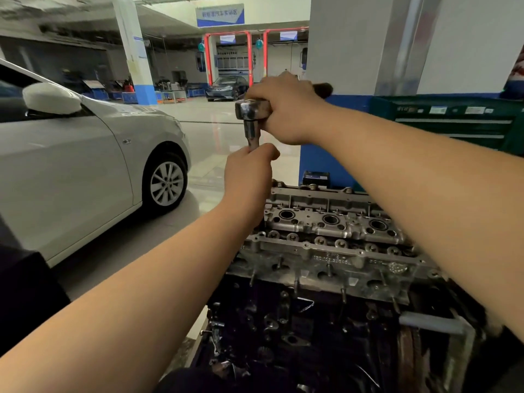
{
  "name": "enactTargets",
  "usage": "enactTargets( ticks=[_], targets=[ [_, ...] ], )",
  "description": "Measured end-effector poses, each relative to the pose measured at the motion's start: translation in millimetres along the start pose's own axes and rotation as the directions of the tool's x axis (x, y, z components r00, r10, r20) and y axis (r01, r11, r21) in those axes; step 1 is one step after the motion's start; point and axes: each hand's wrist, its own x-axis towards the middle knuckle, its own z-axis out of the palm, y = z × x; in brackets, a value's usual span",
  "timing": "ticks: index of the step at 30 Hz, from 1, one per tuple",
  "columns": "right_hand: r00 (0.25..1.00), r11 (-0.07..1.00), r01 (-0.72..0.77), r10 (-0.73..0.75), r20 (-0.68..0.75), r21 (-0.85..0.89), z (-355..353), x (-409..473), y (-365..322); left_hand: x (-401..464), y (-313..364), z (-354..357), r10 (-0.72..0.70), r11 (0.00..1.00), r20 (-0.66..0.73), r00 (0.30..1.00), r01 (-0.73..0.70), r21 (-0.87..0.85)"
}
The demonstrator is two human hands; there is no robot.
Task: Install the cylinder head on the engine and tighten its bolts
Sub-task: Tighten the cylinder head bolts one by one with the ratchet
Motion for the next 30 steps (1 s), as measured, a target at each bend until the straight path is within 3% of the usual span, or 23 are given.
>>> enactTargets(
  ticks=[2,3,5,7,10,13,16,18,19,22,23,25,27,30],
  targets=[
    [1.0,0.98,0.021,-0.021,-0.001,0.2,2,-3,0,1,0,2,0.021,0.999,0.03,0.999,-0.022,0.025],
    [1.0,0.986,-0.003,0.002,0.0,0.166,1,-4,0,3,0,3,0.011,1.0,0.037,0.999,-0.012,0.028],
    [0.995,0.98,-0.097,0.101,0.014,-0.174,-7,-5,-1,9,0,3,-0.037,0.999,0.039,0.999,0.037,-0.005],
    [0.987,0.834,-0.15,0.158,-0.03,-0.53,-18,-13,-8,14,-1,4,-0.036,0.999,0.022,0.999,0.036,0.012],
    [0.994,0.747,-0.109,0.061,-0.096,-0.656,-23,-26,-18,18,-4,5,-0.007,0.995,-0.032,0.999,0.01,0.096],
    [0.986,0.835,-0.11,0.023,-0.166,-0.539,-12,-15,-11,16,-2,-1,-0.072,0.997,0.028,0.997,0.072,0.014],
    [1.0,0.994,-0.003,0.0,-0.03,-0.111,-5,-4,1,13,-4,-7,-0.04,0.997,0.222,0.974,0.053,-0.049],
    [0.999,0.977,0.046,-0.046,-0.006,0.206,2,-6,-3,9,-4,-8,-0.023,0.999,0.254,0.967,0.03,-0.023],
    [0.999,0.974,0.046,-0.043,-0.016,0.223,4,-4,-6,9,-3,-8,-0.022,0.999,0.227,0.974,0.028,-0.022],
    [0.997,0.971,-0.082,0.077,-0.032,-0.224,-2,1,-10,12,-4,-11,-0.014,0.999,0.118,0.993,0.017,-0.03],
    [0.99,0.904,-0.141,0.133,-0.048,-0.403,-7,-2,-11,13,-3,-11,-0.015,0.999,0.113,0.993,0.019,-0.036],
    [0.975,0.769,-0.217,0.195,-0.103,-0.601,-16,-12,-12,12,-1,-8,-0.025,0.999,0.139,0.99,0.029,-0.026],
    [0.974,0.743,-0.225,0.173,-0.144,-0.63,-16,-23,-12,13,2,-3,-0.042,0.999,0.129,0.991,0.043,-0.01],
    [0.983,0.865,-0.166,0.108,-0.147,-0.473,-11,-19,-2,12,5,-5,-0.082,0.996,0.173,0.982,0.084,-0.007]
  ],
)
